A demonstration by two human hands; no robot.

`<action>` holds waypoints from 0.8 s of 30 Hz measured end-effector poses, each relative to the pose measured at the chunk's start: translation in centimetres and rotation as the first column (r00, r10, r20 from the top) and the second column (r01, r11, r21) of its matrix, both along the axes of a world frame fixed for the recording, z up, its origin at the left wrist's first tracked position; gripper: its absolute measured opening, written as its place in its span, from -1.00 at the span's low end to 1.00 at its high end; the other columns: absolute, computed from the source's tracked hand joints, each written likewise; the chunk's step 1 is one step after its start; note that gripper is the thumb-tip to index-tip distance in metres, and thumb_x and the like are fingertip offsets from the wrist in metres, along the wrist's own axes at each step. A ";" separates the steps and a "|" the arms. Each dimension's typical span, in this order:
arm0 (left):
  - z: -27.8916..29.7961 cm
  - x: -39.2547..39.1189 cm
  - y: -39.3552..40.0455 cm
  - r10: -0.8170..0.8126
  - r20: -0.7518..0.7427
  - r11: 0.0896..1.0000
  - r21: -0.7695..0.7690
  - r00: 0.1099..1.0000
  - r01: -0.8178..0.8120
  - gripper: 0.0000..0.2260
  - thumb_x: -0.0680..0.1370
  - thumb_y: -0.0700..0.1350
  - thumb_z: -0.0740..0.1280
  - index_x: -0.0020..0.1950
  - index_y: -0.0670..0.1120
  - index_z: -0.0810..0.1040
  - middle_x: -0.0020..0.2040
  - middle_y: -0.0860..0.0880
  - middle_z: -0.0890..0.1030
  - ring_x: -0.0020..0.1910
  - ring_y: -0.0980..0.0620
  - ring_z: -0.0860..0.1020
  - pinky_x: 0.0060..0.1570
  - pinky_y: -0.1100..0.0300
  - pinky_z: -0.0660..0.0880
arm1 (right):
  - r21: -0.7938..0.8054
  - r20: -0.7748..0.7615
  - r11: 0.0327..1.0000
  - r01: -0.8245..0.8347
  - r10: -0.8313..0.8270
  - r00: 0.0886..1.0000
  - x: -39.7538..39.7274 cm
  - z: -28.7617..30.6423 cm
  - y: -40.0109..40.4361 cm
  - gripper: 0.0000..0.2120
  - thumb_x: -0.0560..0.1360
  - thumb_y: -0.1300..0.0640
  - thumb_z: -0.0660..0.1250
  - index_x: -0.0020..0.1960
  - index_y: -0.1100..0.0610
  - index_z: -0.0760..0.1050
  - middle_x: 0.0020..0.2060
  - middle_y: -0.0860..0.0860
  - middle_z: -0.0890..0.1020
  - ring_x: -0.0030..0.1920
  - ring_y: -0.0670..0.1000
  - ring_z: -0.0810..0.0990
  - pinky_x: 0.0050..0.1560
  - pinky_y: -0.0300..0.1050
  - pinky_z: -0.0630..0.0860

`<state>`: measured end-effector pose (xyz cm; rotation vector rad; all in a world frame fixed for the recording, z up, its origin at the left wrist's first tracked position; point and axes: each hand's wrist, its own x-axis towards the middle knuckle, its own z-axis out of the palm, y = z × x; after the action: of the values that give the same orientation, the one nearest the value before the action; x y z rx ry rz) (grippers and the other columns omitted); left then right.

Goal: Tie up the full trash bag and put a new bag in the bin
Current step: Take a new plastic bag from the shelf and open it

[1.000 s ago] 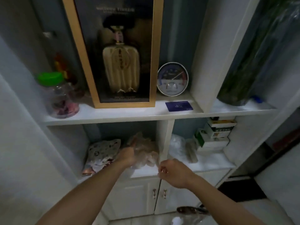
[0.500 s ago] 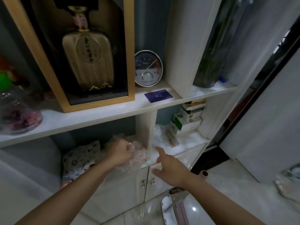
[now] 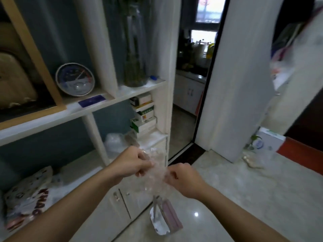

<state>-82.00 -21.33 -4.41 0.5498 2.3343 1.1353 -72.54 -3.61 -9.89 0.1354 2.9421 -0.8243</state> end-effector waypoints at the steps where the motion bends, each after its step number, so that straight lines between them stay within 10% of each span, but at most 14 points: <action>1: 0.3 1.2 1.4 -0.039 -0.002 0.999 -0.004 0.999 0.039 -0.79 0.46 -0.17 0.45 -0.25 -0.32 0.63 -0.42 -0.09 0.61 -0.43 0.08 0.53 -0.42 0.25 0.46 | 0.005 -0.022 0.999 0.054 -0.054 0.998 1.9 0.1 1.9 -0.71 0.55 0.01 0.31 -0.33 0.00 0.42 -0.42 -0.09 0.46 -0.36 -0.05 0.47 -0.33 -0.13 0.36; 9: 0.8 10.3 12.7 -0.048 -0.029 0.998 -0.047 0.998 0.046 -0.85 0.48 -0.10 0.44 -0.21 -0.16 0.68 -0.40 -0.11 0.67 -0.47 0.07 0.58 -0.47 0.23 0.38 | 0.023 -0.038 0.901 0.434 -0.433 0.901 18.9 -0.9 15.3 -0.80 0.57 0.02 0.30 -0.24 -0.09 0.49 -0.42 -0.14 0.49 -0.38 -0.18 0.44 -0.35 -0.25 0.35; 18: 0.8 21.2 25.9 -0.184 -0.108 0.982 -0.055 0.977 0.178 -0.81 0.38 -0.07 0.49 -0.26 -0.21 0.70 -0.38 -0.09 0.58 -0.38 0.03 0.49 -0.34 0.18 0.34 | -0.010 0.108 0.598 0.801 -0.796 0.596 38.4 -2.8 26.7 -0.85 0.49 0.19 0.35 -0.03 0.05 0.68 -0.05 -0.01 0.70 -0.04 0.00 0.64 -0.01 -0.14 0.53; 24: 0.1 26.8 35.0 -0.401 0.242 0.913 0.189 0.883 0.363 -0.75 0.43 -0.09 0.44 -0.07 -0.28 0.65 -0.20 -0.14 0.73 -0.21 -0.04 0.68 -0.07 0.07 0.52 | -0.262 0.275 0.270 0.927 -0.899 0.340 44.8 -3.9 30.0 -0.49 0.44 0.00 0.47 0.34 0.11 0.45 0.22 0.13 0.56 0.09 0.07 0.56 -0.03 -0.15 0.42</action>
<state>-55.21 13.62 -4.28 0.8066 1.8146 1.1052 -27.74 26.36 -13.76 1.9455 2.2733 -1.3879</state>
